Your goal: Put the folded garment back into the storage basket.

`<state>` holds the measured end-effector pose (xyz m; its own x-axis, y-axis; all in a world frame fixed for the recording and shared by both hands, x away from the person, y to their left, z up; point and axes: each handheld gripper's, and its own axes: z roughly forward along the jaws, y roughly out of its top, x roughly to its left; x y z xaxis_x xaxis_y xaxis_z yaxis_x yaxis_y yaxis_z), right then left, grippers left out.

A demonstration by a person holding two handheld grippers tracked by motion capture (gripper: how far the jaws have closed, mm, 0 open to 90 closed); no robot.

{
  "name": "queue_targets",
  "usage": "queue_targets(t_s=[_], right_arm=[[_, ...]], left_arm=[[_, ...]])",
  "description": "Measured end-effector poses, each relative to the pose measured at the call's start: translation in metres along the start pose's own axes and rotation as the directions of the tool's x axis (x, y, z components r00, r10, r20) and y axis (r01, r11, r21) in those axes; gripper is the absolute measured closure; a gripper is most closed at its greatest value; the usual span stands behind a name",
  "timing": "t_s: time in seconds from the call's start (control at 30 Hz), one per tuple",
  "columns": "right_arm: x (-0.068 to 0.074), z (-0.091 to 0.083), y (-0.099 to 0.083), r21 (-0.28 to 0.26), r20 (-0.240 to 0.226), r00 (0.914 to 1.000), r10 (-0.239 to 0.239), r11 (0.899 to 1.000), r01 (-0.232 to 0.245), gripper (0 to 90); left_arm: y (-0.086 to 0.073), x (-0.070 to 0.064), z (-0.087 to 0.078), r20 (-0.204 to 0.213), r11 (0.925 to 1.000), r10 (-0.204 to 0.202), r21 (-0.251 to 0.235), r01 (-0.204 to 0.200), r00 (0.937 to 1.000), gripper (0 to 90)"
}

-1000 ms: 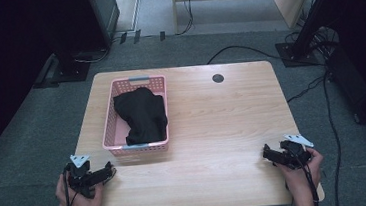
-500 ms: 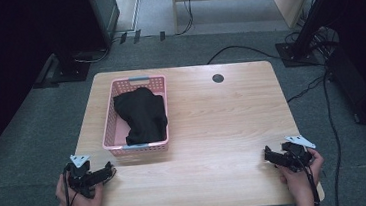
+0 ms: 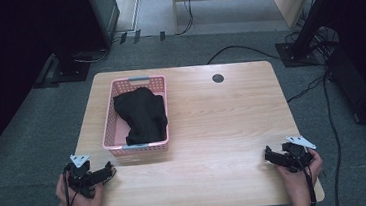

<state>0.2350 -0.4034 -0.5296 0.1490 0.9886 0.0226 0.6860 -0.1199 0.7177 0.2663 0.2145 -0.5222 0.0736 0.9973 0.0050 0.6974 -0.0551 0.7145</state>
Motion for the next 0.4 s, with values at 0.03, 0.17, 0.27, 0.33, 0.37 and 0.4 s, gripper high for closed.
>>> queue_targets(t_s=[0.03, 0.17, 0.27, 0.33, 0.37, 0.4], right_arm=[[0.0, 0.0, 0.0, 0.0, 0.0, 1.0, 0.0, 1.0, 0.0, 0.5], [0.0, 0.0, 0.0, 0.0, 0.0, 1.0, 0.0, 1.0, 0.0, 0.5], [-0.0001, 0.0, 0.0, 0.0, 0.0, 1.0, 0.001, 1.0, -0.001, 0.3], [-0.0004, 0.0002, 0.0001, 0.001, 0.002, 1.0, 0.002, 1.0, -0.002, 0.0], [-0.0005, 0.0002, 0.0001, 0.001, 0.002, 1.0, 0.002, 1.0, -0.002, 0.0], [-0.0005, 0.0002, 0.0001, 0.001, 0.002, 1.0, 0.002, 1.0, -0.002, 0.0]], left_arm=[[0.0, 0.0, 0.0, 0.0, 1.0, 0.0, 0.0, 0.0, 1.0, 0.0], [0.0, 0.0, 0.0, 0.0, 1.0, 0.0, 0.0, 0.0, 1.0, 0.0], [0.0, 0.0, 0.0, 0.0, 1.0, 0.0, 0.0, 0.0, 1.0, 0.0], [0.0, 0.0, 0.0, 0.0, 1.0, 0.0, 0.0, 0.0, 1.0, 0.0], [0.0, 0.0, 0.0, 0.0, 1.0, 0.0, 0.0, 0.0, 1.0, 0.0], [0.0, 0.0, 0.0, 0.0, 1.0, 0.0, 0.0, 0.0, 1.0, 0.0]])
